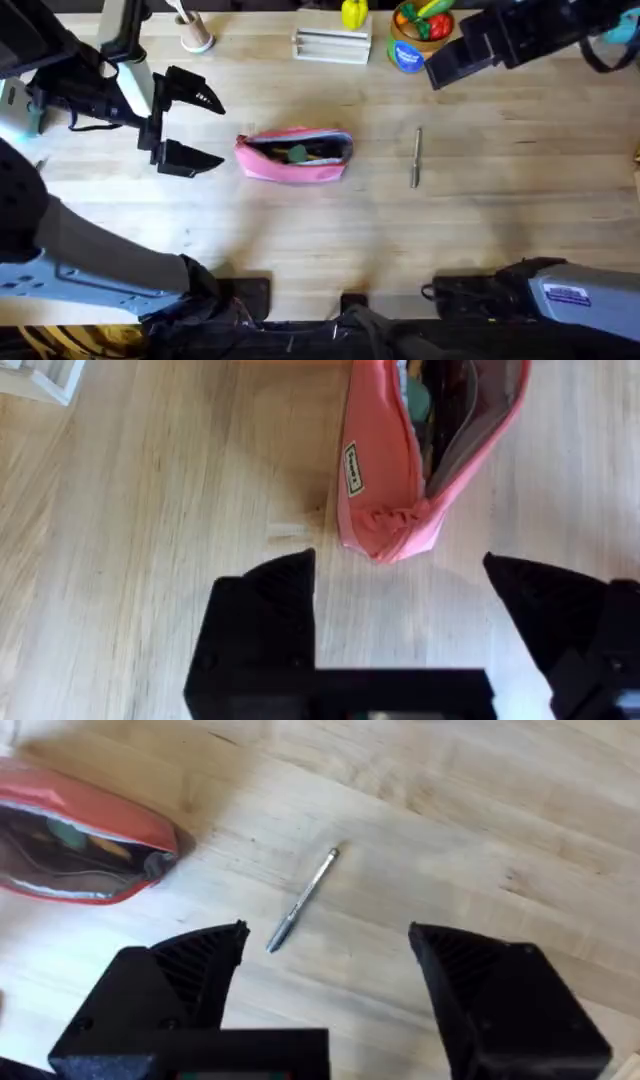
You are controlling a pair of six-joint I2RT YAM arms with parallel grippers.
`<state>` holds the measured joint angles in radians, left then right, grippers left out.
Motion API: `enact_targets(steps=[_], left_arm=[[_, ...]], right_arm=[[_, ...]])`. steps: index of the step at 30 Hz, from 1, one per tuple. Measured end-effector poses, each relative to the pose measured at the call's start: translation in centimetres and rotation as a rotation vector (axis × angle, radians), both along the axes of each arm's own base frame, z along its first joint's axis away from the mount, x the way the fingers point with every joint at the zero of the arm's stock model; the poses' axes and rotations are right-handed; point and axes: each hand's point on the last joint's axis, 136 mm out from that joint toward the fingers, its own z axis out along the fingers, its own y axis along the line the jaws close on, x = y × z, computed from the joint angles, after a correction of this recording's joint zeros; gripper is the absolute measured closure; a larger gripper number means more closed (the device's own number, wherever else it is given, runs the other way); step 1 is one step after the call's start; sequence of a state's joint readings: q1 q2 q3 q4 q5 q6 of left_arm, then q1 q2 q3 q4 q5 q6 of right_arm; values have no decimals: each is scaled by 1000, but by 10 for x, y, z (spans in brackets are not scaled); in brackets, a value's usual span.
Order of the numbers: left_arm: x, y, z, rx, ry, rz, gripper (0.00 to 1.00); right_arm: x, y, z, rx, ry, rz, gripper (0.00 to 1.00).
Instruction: Unzip the bag, pick up the pens from the table one at a time and place them inside, then zip the bag closed.
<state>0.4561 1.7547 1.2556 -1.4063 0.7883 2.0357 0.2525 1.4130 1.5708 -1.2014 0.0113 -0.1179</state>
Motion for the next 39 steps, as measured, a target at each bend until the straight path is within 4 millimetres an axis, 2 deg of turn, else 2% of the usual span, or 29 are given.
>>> enact_targets(steps=[3,6,9,15,19,22,26,29,34,39], left_arm=[[0,0,0,0,0,0,7],[0,0,0,0,0,0,8],[0,0,0,0,0,0,8],[0,0,0,0,0,0,7],[0,0,0,0,0,0,7],[0,0,0,0,0,0,8],[0,0,0,0,0,0,7],[0,0,0,0,0,0,7],[-1,-1,0,-3,7,0,7],[-1,-1,0,-3,7,0,7]], right_arm=[[-5,-14,6,13,-21,-58,3],[-11,-20,-5,27,-27,-94,5],[-17,-18,-35,55,4,-125,5],[-20,-13,-108,135,87,-273,4],[-20,-11,-146,205,94,-402,5],[-23,-12,-166,244,111,-496,4],[-23,-12,-180,275,141,-593,4],[-19,-12,-185,268,138,-591,3],[-28,-22,-195,121,133,-594,3],[-25,-12,-195,75,88,-563,3]])
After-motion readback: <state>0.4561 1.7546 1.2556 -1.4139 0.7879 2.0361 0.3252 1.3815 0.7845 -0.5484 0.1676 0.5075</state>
